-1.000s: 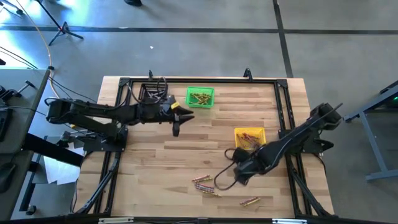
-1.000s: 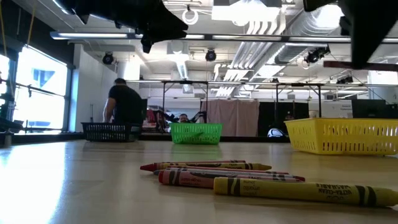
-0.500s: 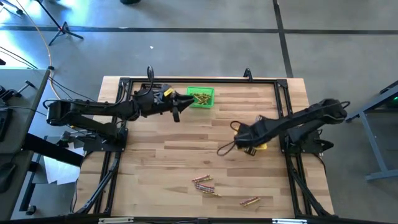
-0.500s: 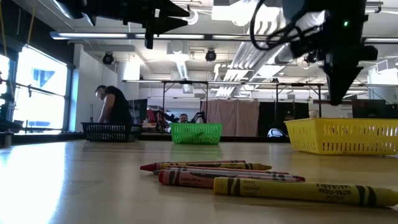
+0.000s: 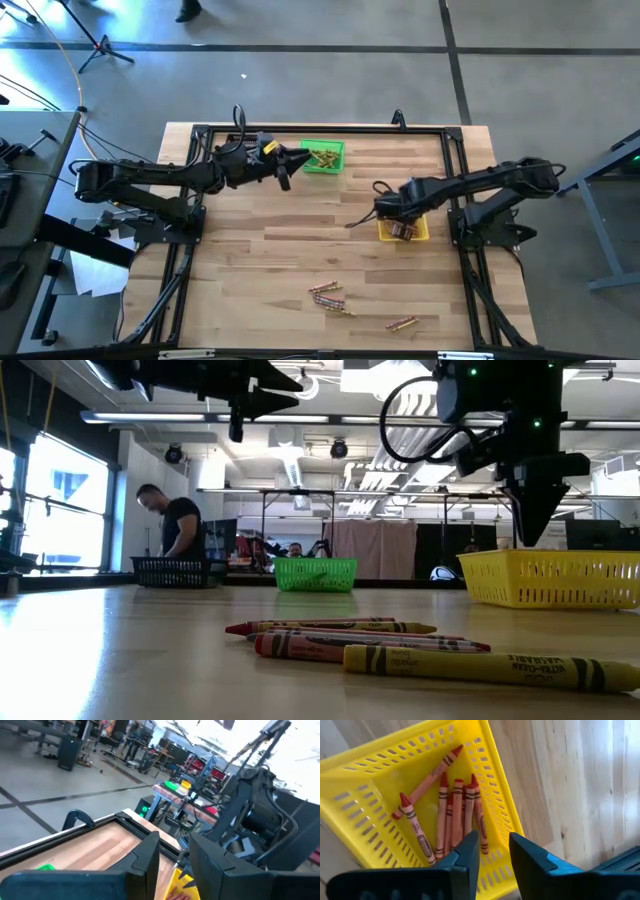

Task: Sort crayons
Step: Put the yellow crayon into the green basket

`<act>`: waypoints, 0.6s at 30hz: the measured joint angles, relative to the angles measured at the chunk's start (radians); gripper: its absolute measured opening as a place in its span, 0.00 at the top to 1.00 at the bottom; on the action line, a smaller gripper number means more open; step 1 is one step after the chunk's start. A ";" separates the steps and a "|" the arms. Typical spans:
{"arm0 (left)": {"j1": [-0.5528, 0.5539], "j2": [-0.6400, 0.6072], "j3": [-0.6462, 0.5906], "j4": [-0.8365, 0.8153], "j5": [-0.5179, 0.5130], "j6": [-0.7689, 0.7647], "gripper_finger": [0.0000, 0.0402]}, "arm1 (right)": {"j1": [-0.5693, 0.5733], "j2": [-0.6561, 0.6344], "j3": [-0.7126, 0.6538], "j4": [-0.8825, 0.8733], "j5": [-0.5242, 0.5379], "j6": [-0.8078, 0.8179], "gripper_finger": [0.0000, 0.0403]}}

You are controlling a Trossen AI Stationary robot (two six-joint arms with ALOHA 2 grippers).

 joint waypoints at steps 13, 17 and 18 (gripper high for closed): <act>0.000 0.000 0.000 -0.007 -0.013 -0.030 0.77 | -0.014 0.000 0.000 -0.002 -0.255 0.198 0.78; -0.001 0.000 0.000 -0.009 -0.003 -0.030 0.77 | 0.034 0.000 0.000 0.053 -0.316 0.443 0.78; -0.001 0.000 0.001 -0.012 0.011 -0.030 0.77 | 0.052 0.000 0.000 0.074 -0.316 0.501 0.78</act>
